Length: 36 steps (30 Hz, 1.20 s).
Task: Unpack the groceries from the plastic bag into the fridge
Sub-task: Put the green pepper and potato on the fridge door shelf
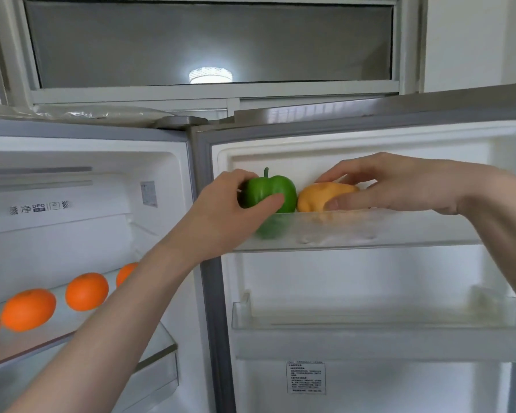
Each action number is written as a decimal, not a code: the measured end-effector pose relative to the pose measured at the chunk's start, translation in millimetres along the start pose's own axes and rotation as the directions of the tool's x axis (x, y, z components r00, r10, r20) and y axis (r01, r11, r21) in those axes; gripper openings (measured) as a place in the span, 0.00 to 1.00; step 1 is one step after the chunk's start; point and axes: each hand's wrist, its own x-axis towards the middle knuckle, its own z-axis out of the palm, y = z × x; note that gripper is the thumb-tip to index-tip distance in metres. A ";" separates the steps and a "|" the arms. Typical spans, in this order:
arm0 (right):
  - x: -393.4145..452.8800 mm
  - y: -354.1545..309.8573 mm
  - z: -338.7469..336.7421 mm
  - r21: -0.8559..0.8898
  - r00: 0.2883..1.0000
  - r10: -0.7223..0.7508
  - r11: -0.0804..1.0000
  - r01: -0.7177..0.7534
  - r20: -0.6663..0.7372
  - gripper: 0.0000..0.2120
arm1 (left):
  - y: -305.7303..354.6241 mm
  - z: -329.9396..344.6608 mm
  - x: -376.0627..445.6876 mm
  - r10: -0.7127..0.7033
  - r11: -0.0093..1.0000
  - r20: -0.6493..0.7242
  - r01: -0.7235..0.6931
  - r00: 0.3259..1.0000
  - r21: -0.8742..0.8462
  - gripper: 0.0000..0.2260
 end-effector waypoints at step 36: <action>-112.3 -12.2 134.4 -0.248 0.758 -0.193 0.968 0.042 -0.623 0.21 | -46.2 -5.9 -139.0 0.274 0.934 -0.224 -0.203 0.935 0.295 0.23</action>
